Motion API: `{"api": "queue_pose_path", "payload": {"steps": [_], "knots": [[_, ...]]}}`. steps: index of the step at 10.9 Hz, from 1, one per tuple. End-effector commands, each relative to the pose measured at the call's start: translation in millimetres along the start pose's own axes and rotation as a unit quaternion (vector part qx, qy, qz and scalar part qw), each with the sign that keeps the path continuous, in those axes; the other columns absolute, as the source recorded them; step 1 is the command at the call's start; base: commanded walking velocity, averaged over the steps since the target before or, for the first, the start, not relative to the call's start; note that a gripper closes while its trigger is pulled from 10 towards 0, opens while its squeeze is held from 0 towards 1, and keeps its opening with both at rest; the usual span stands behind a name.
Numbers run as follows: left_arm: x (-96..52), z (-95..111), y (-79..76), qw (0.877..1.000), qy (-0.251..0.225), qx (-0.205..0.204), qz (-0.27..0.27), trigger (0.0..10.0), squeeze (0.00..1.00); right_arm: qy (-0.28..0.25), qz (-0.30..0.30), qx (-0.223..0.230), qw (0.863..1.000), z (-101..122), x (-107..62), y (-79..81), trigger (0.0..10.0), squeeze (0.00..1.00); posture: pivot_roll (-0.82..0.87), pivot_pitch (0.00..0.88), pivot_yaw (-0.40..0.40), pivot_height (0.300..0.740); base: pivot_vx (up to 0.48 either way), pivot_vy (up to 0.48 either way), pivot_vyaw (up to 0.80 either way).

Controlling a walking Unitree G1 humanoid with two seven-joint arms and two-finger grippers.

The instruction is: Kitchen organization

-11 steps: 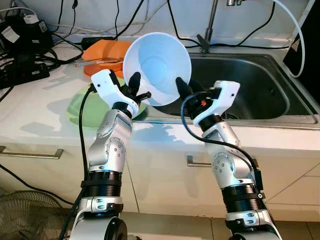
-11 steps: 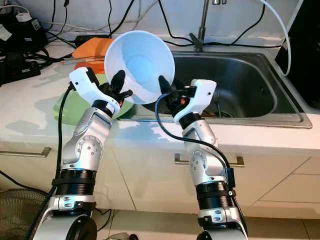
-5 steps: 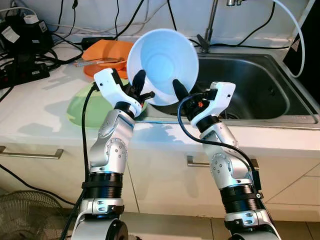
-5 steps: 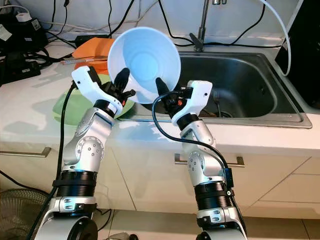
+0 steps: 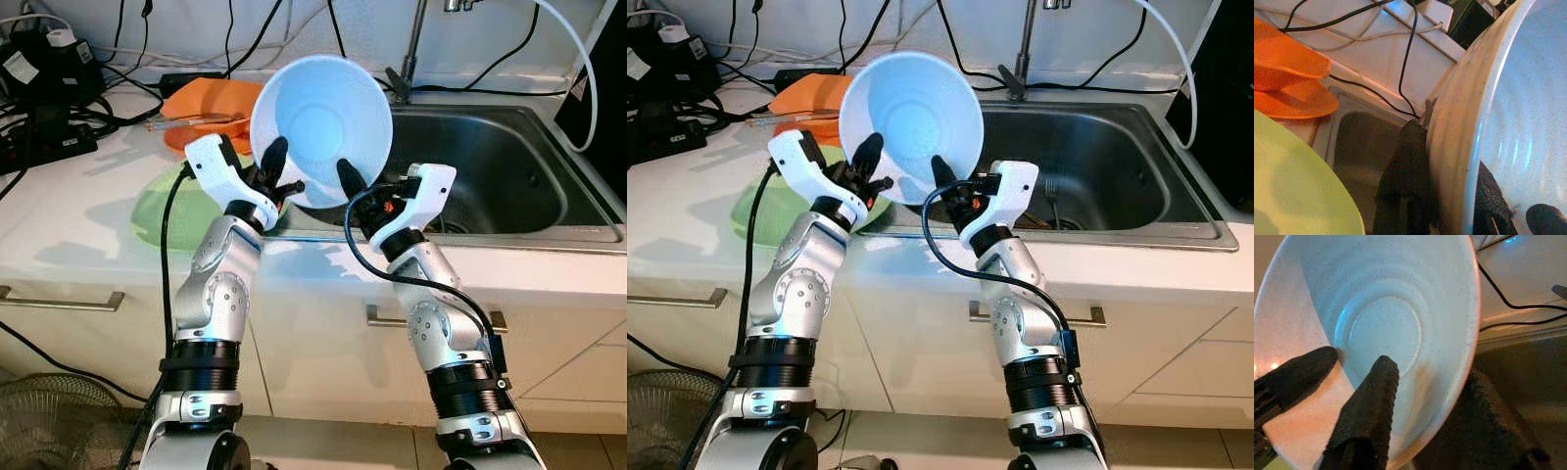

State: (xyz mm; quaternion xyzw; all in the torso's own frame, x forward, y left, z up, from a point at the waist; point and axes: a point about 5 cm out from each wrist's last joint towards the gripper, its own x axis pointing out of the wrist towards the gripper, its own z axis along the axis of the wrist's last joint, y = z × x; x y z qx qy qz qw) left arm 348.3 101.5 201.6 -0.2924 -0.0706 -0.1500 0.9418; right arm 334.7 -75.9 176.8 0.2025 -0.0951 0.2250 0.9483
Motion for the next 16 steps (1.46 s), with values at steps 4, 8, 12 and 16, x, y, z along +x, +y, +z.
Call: {"api": "queue_pose_path", "payload": {"steps": [4,8,12,16], "knots": [[-0.9,4,-8.7,0.999,-0.005,0.019,-0.028,10.0,0.0,0.0,-0.009,0.006,1.0,0,0.0,-2.6,0.0,0.0,0.11,0.0,0.04,0.74,0.0,0.0,0.0],[-1.6,5,-9.2,0.999,-0.003,0.036,-0.033,10.0,0.0,-0.003,-0.01,0.012,1.0,0,0.5,-1.5,0.0,0.0,0.11,0.0,0.045,0.74,0.0,0.0,0.0],[-3.6,0,-15.9,0.997,0.007,0.053,-0.061,10.0,1.0,-0.01,-0.022,0.013,1.0,3,2.5,-4.2,0.0,0.0,0.11,0.0,0.05,0.74,0.0,0.0,0.0],[-5.8,-6,-17.6,0.994,0.023,0.079,-0.069,10.0,0.0,-0.046,-0.108,0.019,0.993,18,5.6,-26.3,0.0,0.0,0.11,0.0,0.044,0.74,0.0,0.0,0.0]]}}
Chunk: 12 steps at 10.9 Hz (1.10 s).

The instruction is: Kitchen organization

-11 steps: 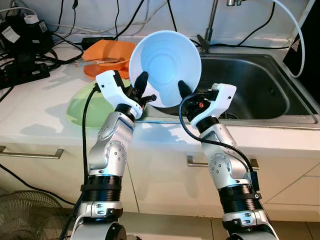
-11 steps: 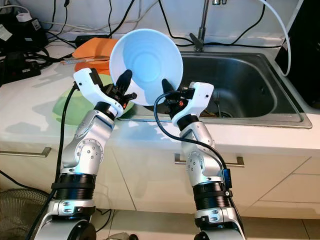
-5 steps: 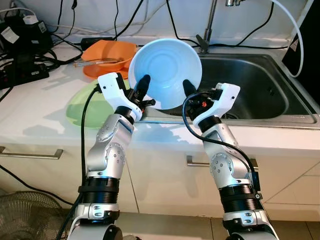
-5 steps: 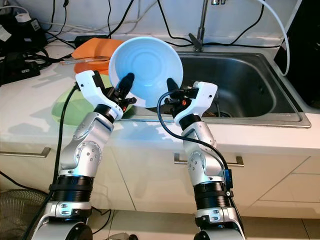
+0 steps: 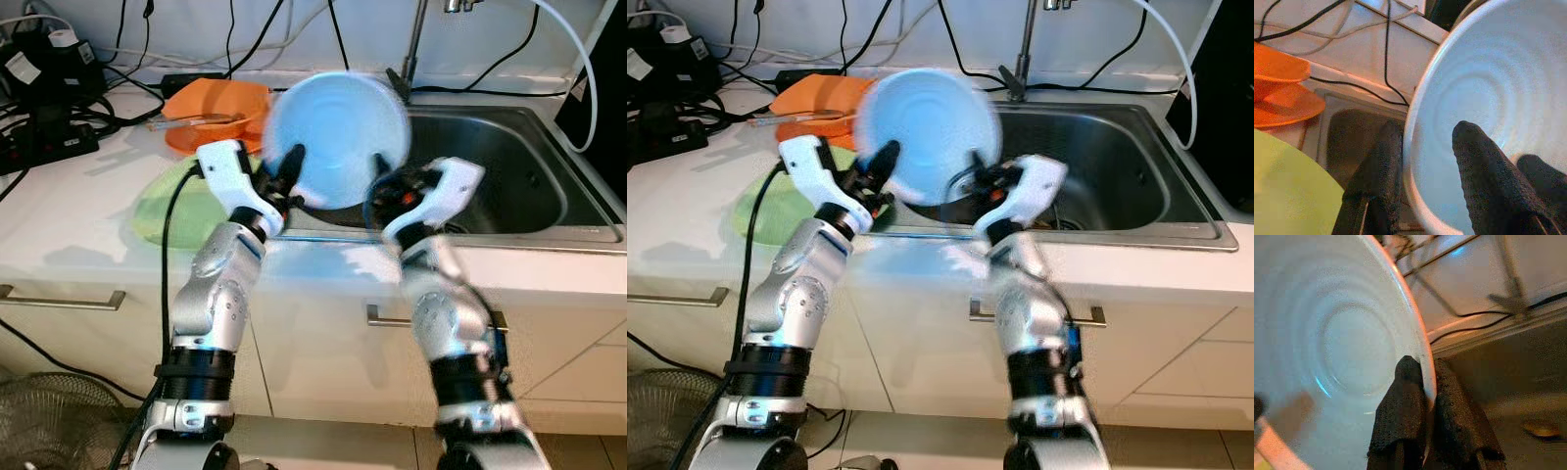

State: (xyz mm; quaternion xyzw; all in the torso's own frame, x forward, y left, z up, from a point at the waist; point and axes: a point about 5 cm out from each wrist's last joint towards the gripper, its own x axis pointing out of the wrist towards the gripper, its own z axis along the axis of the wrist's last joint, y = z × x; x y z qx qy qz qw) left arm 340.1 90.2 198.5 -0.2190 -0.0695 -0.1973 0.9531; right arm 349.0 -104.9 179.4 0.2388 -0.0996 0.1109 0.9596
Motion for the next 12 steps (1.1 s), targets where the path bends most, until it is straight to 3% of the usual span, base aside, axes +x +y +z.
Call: {"api": "queue_pose_path", "payload": {"steps": [1,3,5,6,7,9,11,12], "knots": [[-0.1,2,-7.0,1.0,-0.001,0.013,-0.02,10.0,0.0,-0.017,-0.019,0.004,1.0,7,5.0,-2.2,0.0,0.0,0.11,0.0,0.044,0.74,0.0,0.0,0.0],[-2.1,-2,-7.3,0.999,0.014,0.027,-0.028,10.0,0.0,-0.038,-0.072,-0.006,0.997,17,11.3,-16.8,0.0,0.0,0.12,0.0,0.044,0.74,0.0,0.0,0.0],[-4.8,-14,-14.1,0.995,0.052,0.059,-0.06,10.0,0.0,-0.055,-0.107,-0.045,0.992,27,17.9,-27.0,0.0,0.0,0.12,0.0,0.042,0.74,0.0,0.0,0.0],[-6.8,-23,-16.7,0.991,0.082,0.079,-0.074,10.0,0.0,-0.055,-0.118,-0.06,0.99,30,20.1,-30.5,3.8,0.0,0.12,0.0,0.041,0.74,0.0,0.0,0.0],[-13.2,-41,-18.9,0.98,0.143,0.102,-0.093,10.0,0.0,-0.06,-0.112,-0.116,0.985,33,23.4,-31.8,10.0,0.0,0.12,0.0,0.041,0.74,0.0,0.0,0.0],[-19.8,-51,-21.5,0.97,0.18,0.12,-0.113,10.0,0.0,-0.059,-0.094,-0.189,0.976,37,31.1,-31.5,10.0,0.0,0.12,0.0,0.041,0.74,0.0,0.0,0.0],[-21.5,-50,-20.1,0.967,0.188,0.128,-0.112,10.0,0.0,-0.037,-0.06,-0.294,0.953,35,42.0,-29.5,10.0,0.0,0.12,0.0,0.038,0.74,0.0,0.0,0.0],[-22.4,-50,-19.5,0.967,0.189,0.131,-0.111,10.0,0.0,-0.017,-0.05,-0.324,0.945,31,45.2,-30.1,10.0,0.0,0.13,0.0,0.036,0.74,0.0,0.0,0.0]]}}
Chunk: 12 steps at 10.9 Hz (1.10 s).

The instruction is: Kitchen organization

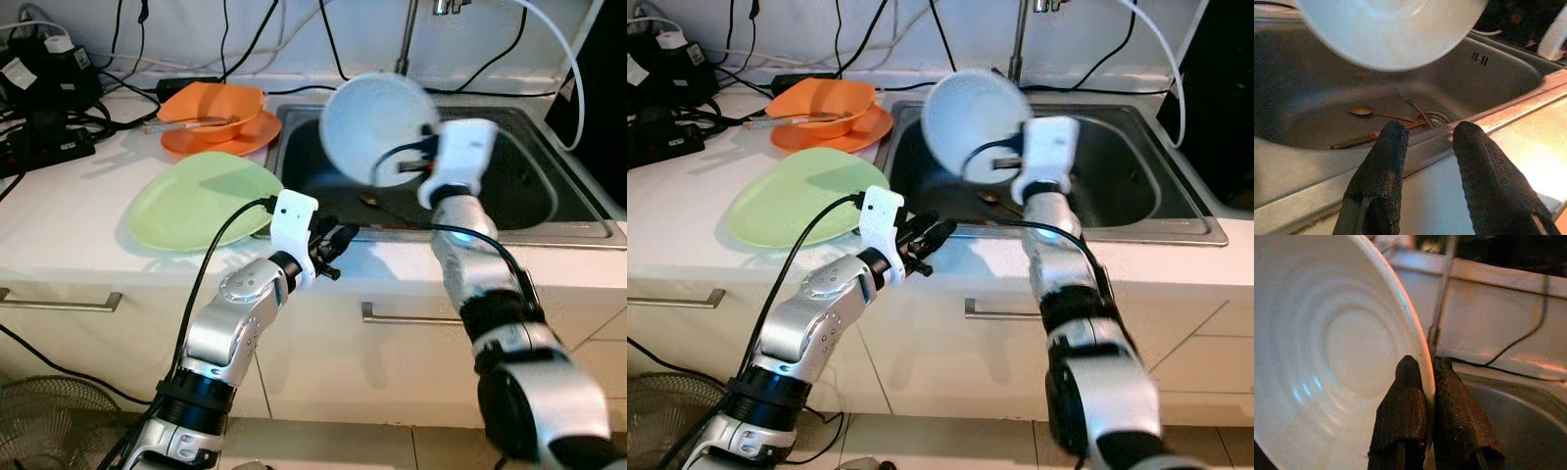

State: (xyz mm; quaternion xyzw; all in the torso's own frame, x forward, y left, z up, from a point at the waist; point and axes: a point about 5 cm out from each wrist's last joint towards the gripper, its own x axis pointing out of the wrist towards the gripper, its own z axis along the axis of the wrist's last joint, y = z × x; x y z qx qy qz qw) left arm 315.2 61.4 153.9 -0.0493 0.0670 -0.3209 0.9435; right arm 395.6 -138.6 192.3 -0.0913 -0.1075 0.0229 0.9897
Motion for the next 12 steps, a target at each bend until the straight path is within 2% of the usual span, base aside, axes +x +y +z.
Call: {"api": "queue_pose_path", "payload": {"steps": [1,4,8,11,12], "knots": [[-1.8,3,-2.5,1.0,0.0,0.009,-0.007,10.0,0.0,-0.016,0.008,-0.026,0.999,9,5.2,-0.7,10.0,0.0,0.14,0.0,0.034,0.74,0.0,0.0,0.0],[-9.1,2,-4.0,1.0,0.007,0.015,-0.007,10.0,0.0,-0.005,0.05,-0.143,0.988,3,8.8,8.6,10.0,0.0,0.16,0.0,0.028,0.74,0.0,0.0,0.0],[-18.6,0,-4.9,0.999,0.034,0.023,-0.006,10.0,0.0,0.045,0.076,-0.207,0.974,-17,3.3,9.8,10.0,0.0,0.18,0.0,0.024,0.74,0.0,0.0,0.0],[-21.4,1,-5.8,0.999,0.039,0.024,-0.003,10.0,0.0,0.058,0.085,-0.216,0.971,-23,1.0,13.3,10.0,0.0,0.19,0.0,0.019,0.74,0.0,0.0,0.0],[-21.8,1,-5.8,0.999,0.041,0.025,-0.002,10.0,0.0,0.063,0.089,-0.211,0.971,-25,0.1,14.6,10.0,0.15,0.19,0.0,0.019,0.74,0.0,0.0,0.0]]}}
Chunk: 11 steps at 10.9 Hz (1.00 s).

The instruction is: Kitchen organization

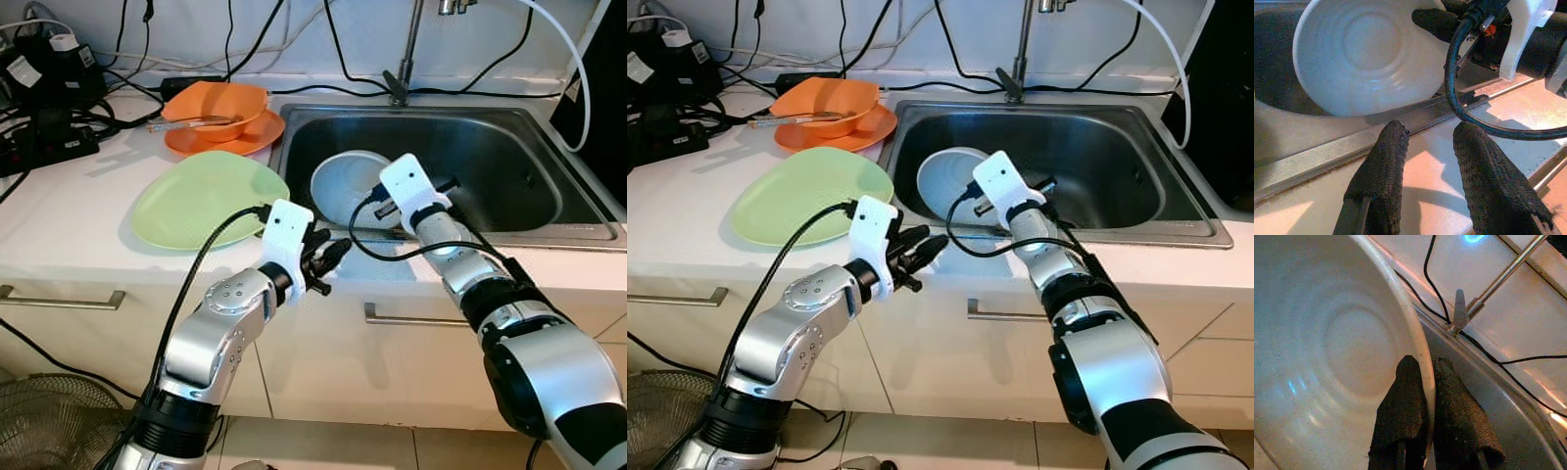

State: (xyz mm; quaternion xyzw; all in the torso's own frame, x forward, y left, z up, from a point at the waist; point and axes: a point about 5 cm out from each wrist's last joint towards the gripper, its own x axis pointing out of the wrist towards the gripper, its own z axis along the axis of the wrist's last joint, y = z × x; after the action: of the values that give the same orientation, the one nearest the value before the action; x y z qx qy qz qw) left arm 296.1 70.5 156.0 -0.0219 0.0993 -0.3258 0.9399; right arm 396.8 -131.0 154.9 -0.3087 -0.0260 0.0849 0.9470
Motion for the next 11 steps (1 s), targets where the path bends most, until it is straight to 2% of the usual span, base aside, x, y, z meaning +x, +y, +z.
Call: {"api": "queue_pose_path", "payload": {"steps": [1,2,3,8,10,11], "knots": [[-2.1,1,-1.1,1.0,0.002,0.01,0.002,10.0,0.0,-0.008,-0.002,0.004,1.0,9,3.9,-2.7,10.0,0.96,0.2,0.0,0.019,0.74,0.0,0.0,0.0],[-2.6,1,-0.9,1.0,0.003,0.009,0.003,10.0,0.0,-0.007,0.0,0.006,1.0,8,3.7,-1.3,10.0,1.0,0.2,0.0,0.02,0.74,0.0,0.0,0.0],[-2.8,2,-0.8,1.0,0.004,0.01,0.003,10.0,0.0,-0.006,0.004,0.01,1.0,8,3.5,0.5,10.0,0.0,0.2,0.0,0.021,0.74,0.0,0.0,0.0],[-2.6,-2,-2.2,1.0,0.009,0.01,0.0,10.0,0.0,-0.007,0.011,0.032,0.999,4,0.6,7.4,10.0,0.0,0.19,0.0,0.03,0.74,0.0,0.0,0.0],[-0.1,0,3.5,0.999,-0.019,0.015,0.03,10.0,0.0,-0.046,-0.008,0.088,0.995,15,1.7,2.7,10.0,0.0,0.17,0.0,0.034,0.74,0.0,0.0,0.0],[-0.3,4,7.8,0.997,-0.042,0.034,0.062,10.0,0.0,-0.07,-0.024,0.123,0.99,21,2.0,-2.8,10.0,0.0,0.17,0.0,0.033,0.74,0.0,0.0,0.0]]}}
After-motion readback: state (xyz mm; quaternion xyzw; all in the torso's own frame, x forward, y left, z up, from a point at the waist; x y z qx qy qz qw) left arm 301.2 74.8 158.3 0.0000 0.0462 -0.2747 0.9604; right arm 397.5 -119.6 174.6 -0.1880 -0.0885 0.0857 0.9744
